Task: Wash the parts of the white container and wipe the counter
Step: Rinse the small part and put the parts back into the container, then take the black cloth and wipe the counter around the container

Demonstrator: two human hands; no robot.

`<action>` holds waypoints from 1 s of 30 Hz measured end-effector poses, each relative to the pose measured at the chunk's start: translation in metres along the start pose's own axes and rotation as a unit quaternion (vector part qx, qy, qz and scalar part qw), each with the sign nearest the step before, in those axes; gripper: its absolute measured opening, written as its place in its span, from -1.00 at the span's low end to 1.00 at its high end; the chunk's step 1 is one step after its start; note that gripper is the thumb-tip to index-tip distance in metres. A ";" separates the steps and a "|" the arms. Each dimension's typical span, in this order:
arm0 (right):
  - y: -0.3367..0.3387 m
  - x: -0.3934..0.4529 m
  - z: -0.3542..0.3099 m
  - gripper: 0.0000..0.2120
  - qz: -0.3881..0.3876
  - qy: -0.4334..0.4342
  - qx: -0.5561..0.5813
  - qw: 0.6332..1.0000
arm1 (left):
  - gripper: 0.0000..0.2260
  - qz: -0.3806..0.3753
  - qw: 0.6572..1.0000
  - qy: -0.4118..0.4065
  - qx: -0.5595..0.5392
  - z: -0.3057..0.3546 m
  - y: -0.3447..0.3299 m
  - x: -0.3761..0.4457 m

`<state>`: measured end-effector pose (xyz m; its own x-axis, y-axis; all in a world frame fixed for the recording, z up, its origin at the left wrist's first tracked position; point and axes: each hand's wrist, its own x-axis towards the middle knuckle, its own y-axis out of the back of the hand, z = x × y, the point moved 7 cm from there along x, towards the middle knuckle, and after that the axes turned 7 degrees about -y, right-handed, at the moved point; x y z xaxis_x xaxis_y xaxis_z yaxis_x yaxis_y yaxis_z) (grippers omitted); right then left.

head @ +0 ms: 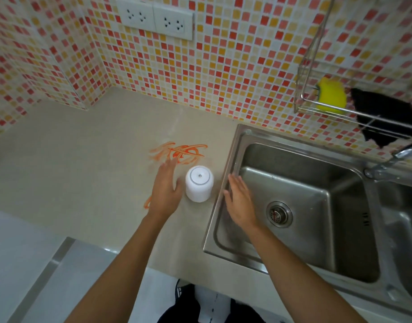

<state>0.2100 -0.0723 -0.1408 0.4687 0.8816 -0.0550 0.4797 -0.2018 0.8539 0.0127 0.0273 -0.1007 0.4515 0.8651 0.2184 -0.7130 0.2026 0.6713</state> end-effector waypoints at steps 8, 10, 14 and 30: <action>0.071 -0.025 0.075 -0.25 0.008 -0.010 -0.153 0.988 | -0.39 -0.032 0.983 -0.101 0.152 0.114 -0.048 0.008; 0.092 -0.031 0.096 -0.24 0.016 -0.026 -0.159 0.987 | -0.34 -0.055 0.976 -0.127 0.167 0.142 -0.072 0.008; 0.146 -0.039 0.130 -0.25 0.058 -0.041 -0.152 0.986 | -0.34 -0.076 0.960 -0.180 0.202 0.204 -0.113 0.010; 0.394 0.043 0.132 -0.39 0.265 0.040 -0.019 0.963 | -0.27 -0.022 0.925 -0.240 0.296 0.364 -0.163 0.127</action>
<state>0.5166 -0.1704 0.1250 0.5805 0.6899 0.4325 0.1607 -0.6177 0.7698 0.3815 -0.0628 0.0758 0.7596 0.5307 0.3760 -0.3350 -0.1763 0.9256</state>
